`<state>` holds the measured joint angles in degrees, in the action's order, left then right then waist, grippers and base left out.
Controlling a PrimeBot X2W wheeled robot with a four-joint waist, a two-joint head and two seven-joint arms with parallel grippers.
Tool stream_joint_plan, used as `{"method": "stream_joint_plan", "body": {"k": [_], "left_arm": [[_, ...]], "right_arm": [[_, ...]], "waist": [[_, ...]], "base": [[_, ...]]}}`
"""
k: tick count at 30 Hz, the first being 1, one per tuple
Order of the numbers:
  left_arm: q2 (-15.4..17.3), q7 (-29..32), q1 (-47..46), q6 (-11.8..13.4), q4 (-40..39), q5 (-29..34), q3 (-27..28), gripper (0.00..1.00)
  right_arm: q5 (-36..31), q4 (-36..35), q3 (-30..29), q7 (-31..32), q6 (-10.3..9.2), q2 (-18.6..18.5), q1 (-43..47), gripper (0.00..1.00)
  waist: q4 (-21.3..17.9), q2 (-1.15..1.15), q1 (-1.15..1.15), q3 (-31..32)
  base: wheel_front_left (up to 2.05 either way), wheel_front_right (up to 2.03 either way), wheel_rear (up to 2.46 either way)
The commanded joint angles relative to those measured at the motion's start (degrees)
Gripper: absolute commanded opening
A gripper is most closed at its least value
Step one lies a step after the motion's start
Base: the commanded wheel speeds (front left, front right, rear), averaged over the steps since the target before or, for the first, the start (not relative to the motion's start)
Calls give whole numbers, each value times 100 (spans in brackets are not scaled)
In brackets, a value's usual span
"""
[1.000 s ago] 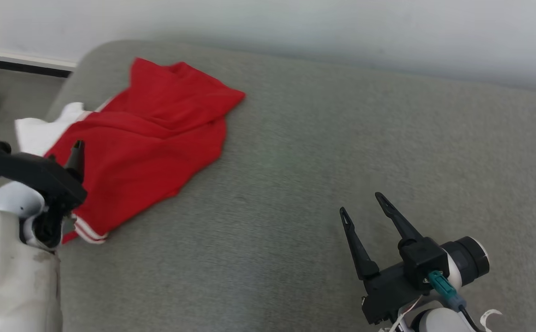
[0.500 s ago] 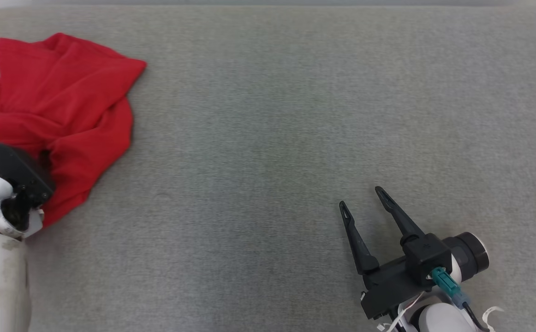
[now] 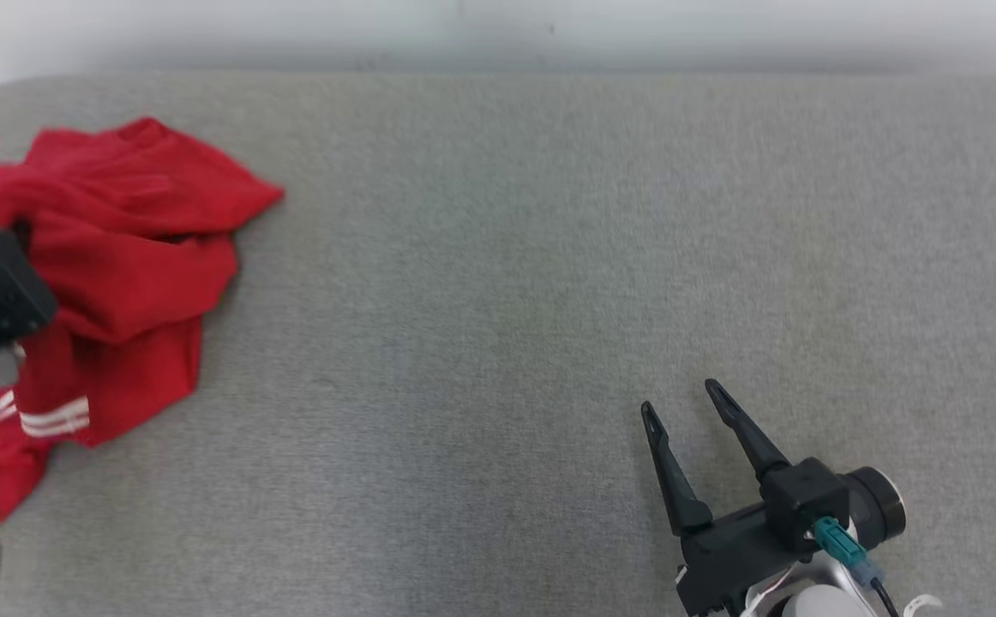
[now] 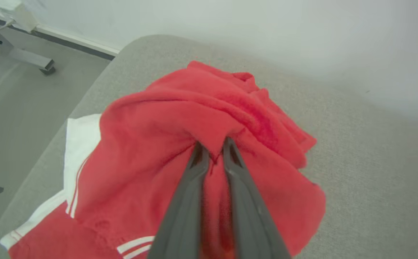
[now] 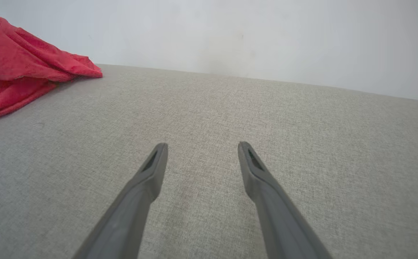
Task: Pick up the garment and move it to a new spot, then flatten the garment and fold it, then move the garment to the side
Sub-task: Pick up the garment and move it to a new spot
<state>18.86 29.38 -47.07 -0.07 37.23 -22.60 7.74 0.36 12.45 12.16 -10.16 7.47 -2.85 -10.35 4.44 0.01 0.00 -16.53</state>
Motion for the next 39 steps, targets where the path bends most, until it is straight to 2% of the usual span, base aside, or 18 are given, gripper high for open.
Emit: {"method": "stream_joint_plan", "body": {"k": [1, 5, 12, 20, 22, 23, 26, 30, 34, 39], "left_arm": [[81, 100, -77, -66, -254, 75, -58, 0], [98, 305, -268, -220, -906, 35, -228, 0], [-234, 563, -681, -427, -1791, -74, -664, 0], [-902, 644, -558, -631, -2342, -402, -1378, 0], [-1120, 558, -332, -658, -2451, -488, -1612, 0], [-1120, 558, -332, -658, -2451, -488, -1612, 0], [-1297, 486, 6, -693, -2490, -588, -1955, 0], [-1362, 317, 477, -701, -2338, -424, -2416, 0], [-1414, 141, 989, -714, -1940, -234, -2872, 0], [-1482, -179, 1384, -682, -1239, -111, -3246, 0]], "right_arm": [[85, 51, -10, -62, 5, -6, 93, 100], [227, 199, -45, -150, 5, -7, 158, 100], [462, 401, -38, -269, 5, -6, 285, 100], [467, 472, -57, -278, 5, -7, 437, 100], [410, 428, -33, -239, 4, -7, 460, 100], [410, 428, -33, -239, 4, -7, 460, 100], [391, 375, -114, -198, 4, -8, 527, 100], [359, 249, -159, -106, 5, -5, 610, 100], [350, 129, -190, -46, 5, -5, 683, 100], [343, 13, -251, 5, 5, -5, 728, 100]], "waist": [[242, -1, 0, 448], [297, -1, 0, 806], [118, -1, 0, 1322], [-623, -1, 0, 1567], [-1028, -1, 0, 1566], [-1028, -1, 0, 1566], [-1373, -1, 0, 1561], [-1791, -1, 0, 1532], [-2101, -1, 0, 1462], [-2289, -1, 0, 1366]], "base": [[0, 0, 0], [0, 0, 0], [0, 0, 0], [0, 0, 0], [0, 0, 0], [0, 0, 0], [0, 0, 0], [0, 0, 0], [0, 0, 0], [0, 0, 0]]}}
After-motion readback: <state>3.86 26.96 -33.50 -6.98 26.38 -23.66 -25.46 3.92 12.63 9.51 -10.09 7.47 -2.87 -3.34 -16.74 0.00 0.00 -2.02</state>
